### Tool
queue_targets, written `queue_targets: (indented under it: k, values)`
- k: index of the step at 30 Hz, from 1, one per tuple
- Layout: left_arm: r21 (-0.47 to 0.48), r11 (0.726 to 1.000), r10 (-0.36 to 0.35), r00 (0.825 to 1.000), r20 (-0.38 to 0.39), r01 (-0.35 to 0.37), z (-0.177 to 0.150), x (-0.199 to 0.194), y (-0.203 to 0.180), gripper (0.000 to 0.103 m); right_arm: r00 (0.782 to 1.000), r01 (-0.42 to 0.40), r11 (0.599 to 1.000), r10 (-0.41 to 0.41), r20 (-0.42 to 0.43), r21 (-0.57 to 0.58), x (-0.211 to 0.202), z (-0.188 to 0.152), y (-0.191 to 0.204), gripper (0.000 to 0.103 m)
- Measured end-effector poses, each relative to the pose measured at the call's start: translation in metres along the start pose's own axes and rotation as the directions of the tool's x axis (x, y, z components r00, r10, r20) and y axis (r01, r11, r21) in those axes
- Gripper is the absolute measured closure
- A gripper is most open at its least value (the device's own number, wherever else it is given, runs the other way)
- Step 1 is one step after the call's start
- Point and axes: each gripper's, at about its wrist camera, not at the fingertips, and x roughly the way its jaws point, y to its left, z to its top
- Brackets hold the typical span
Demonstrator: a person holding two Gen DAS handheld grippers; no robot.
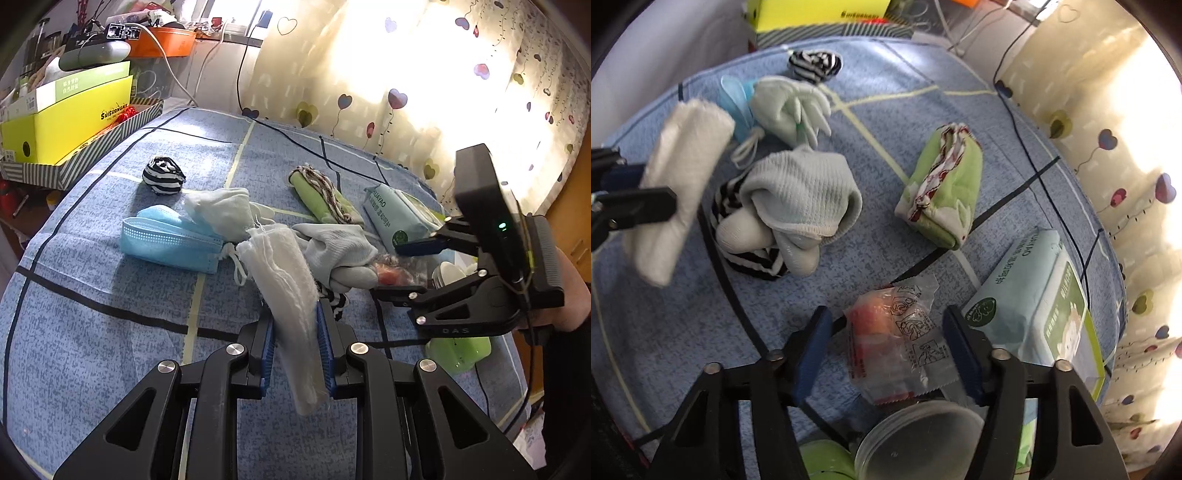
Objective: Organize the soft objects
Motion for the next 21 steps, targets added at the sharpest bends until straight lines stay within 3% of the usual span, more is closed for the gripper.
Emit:
queue_targets:
  k: [6, 12, 21]
  values:
    - [-0.009, 1.0, -0.008, 1.0, 0.012, 0.008, 0.003, -0.002, 0.004, 0.081, 1.0, -0.005, 1.0, 0.005, -0.006, -0.008, 0.004, 0.004, -0.002, 0.067]
    - [-0.01, 1.0, -0.011, 0.999, 0.035, 0.011, 0.005, -0.011, 0.004, 0.081, 0.994, -0.02, 0.996, 0.01, 0.113, 0.089, -0.025, -0.002, -0.011, 0.071]
    - [0.044, 0.999, -0.013, 0.997, 0.072, 0.01, 0.017, -0.022, -0.015, 0.081, 0.932, -0.12, 0.958, 0.018, 0.361, 0.261, -0.081, -0.031, -0.008, 0.071]
